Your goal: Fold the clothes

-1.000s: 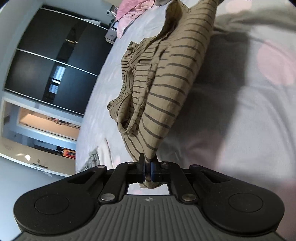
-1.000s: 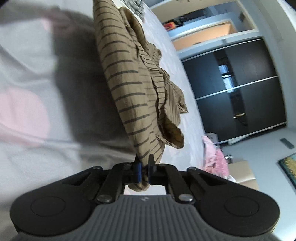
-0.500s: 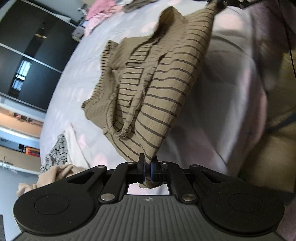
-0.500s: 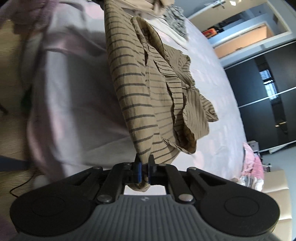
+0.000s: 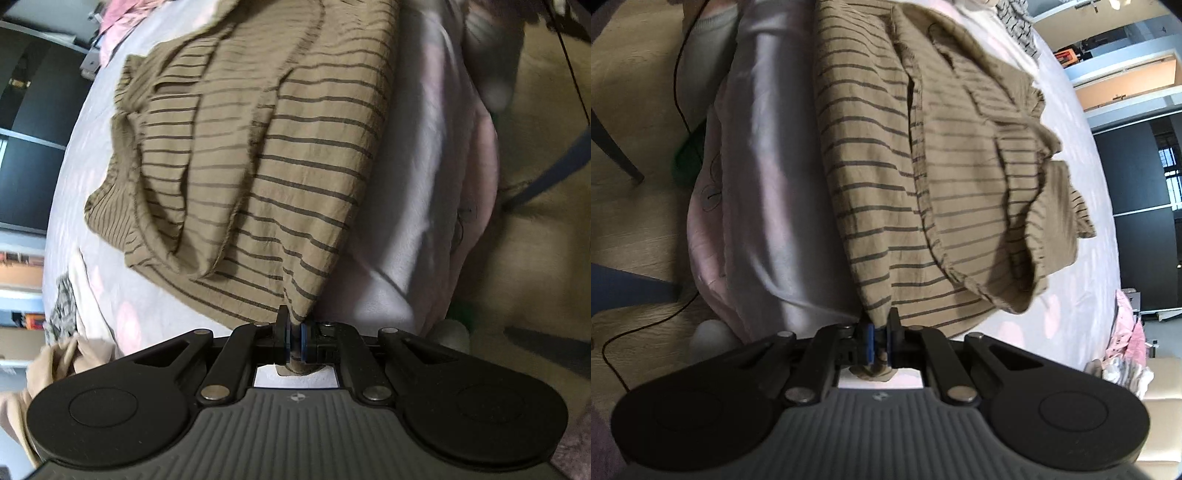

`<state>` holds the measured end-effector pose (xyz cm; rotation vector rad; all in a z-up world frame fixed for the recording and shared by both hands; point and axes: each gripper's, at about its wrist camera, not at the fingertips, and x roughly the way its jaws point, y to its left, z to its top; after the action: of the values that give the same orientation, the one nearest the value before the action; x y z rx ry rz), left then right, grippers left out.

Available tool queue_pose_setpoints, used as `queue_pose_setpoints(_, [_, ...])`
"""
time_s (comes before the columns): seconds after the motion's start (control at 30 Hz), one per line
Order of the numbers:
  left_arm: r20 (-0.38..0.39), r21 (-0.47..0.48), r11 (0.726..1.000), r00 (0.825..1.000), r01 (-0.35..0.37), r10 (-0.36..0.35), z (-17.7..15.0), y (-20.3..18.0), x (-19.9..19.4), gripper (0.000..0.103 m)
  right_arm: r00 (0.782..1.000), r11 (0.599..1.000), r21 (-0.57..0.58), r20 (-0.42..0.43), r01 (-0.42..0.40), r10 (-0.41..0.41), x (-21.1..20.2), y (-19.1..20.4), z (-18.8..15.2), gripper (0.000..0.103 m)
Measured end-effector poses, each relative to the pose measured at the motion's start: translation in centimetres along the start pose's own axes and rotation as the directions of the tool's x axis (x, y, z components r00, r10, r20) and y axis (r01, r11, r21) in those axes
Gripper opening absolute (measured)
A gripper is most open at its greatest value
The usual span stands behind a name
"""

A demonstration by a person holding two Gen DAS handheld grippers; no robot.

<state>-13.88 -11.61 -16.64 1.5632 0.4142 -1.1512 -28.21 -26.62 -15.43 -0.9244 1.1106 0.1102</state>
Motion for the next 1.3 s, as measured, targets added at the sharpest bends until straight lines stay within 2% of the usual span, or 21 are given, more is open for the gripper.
queue_pose_setpoints(0.1, [0.001, -0.002, 1.000, 1.000, 0.000, 0.000, 0.1, 0.2, 0.2, 0.003, 1.000, 1.000, 0.002, 0.003, 0.005, -0.005, 1.3, 0.1, 0.1, 0.007])
queue_pose_setpoints(0.17, [0.008, -0.055, 0.998, 1.000, 0.024, -0.023, -0.1, 1.2, -0.2, 0.004, 1.000, 1.000, 0.002, 0.010, 0.005, -0.005, 1.1, -0.2, 0.2, 0.012])
queue_pose_setpoints(0.23, [0.028, -0.108, 0.993, 0.998, 0.052, -0.049, -0.2, 2.1, -1.0, 0.014, 1.000, 1.000, 0.002, 0.025, -0.004, 0.004, 0.4, -0.2, 0.1, 0.022])
queue_pose_setpoints(0.27, [0.040, -0.134, 0.989, 0.997, 0.067, -0.062, -0.2, 2.5, -1.4, 0.015, 0.999, 1.000, 0.002, 0.043, -0.009, 0.009, -0.2, -0.2, 0.1, 0.025])
queue_pose_setpoints(0.37, [0.104, -0.183, 0.978, 0.991, 0.103, -0.085, -0.6, 3.4, -3.3, 0.021, 0.994, 1.000, 0.004, 0.111, -0.014, 0.014, -1.9, -0.2, 0.1, 0.028])
queue_pose_setpoints(0.5, [0.203, -0.254, 0.953, 0.972, 0.165, -0.115, -0.6, 5.4, -5.2, 0.023, 0.983, 0.998, 0.064, 0.184, 0.006, -0.018, -3.7, -1.5, 0.1, 0.043])
queue_pose_setpoints(0.57, [0.232, -0.313, 0.932, 0.967, 0.180, -0.108, -0.6, 6.5, -5.7, 0.023, 0.977, 0.993, 0.116, 0.210, 0.008, -0.032, -4.6, -2.1, 0.0, 0.044])
queue_pose_setpoints(0.63, [0.260, -0.372, 0.908, 0.961, 0.195, -0.100, -0.7, 7.5, -6.3, 0.023, 0.973, 0.981, 0.195, 0.228, 0.000, -0.045, -5.4, -3.3, -0.3, 0.050])
queue_pose_setpoints(0.7, [0.284, -0.447, 0.870, 0.955, 0.208, -0.082, -1.2, 8.9, -6.7, 0.023, 0.967, 0.960, 0.280, 0.241, 0.006, -0.077, -5.8, -4.7, -0.3, 0.057])
queue_pose_setpoints(0.87, [0.312, -0.568, 0.784, 0.947, 0.250, -0.077, -1.6, 12.5, -6.0, 0.023, 0.957, 0.898, 0.439, 0.263, -0.008, -0.120, -5.5, -7.3, -0.3, 0.057])
queue_pose_setpoints(0.97, [0.305, -0.620, 0.738, 0.948, 0.267, -0.087, -1.7, 14.2, -5.5, 0.023, 0.958, 0.874, 0.485, 0.266, -0.040, -0.104, -5.1, -8.4, -0.3, 0.060])
queue_pose_setpoints(1.13, [0.287, -0.672, 0.694, 0.955, 0.258, -0.078, -1.7, 17.5, -3.8, 0.024, 0.965, 0.831, 0.550, 0.254, -0.081, -0.073, -4.4, -11.3, -0.8, 0.062])
queue_pose_setpoints(1.23, [0.281, -0.699, 0.672, 0.958, 0.244, -0.056, -1.6, 19.9, -2.4, 0.032, 0.967, 0.798, 0.592, 0.249, -0.112, -0.049, -2.9, -14.2, -1.0, 0.062])
queue_pose_setpoints(1.3, [0.276, -0.728, 0.645, 0.960, 0.232, -0.034, -1.4, 21.6, -1.1, 0.032, 0.970, 0.783, 0.614, 0.235, -0.105, -0.055, -1.4, -16.0, -0.9, 0.062])
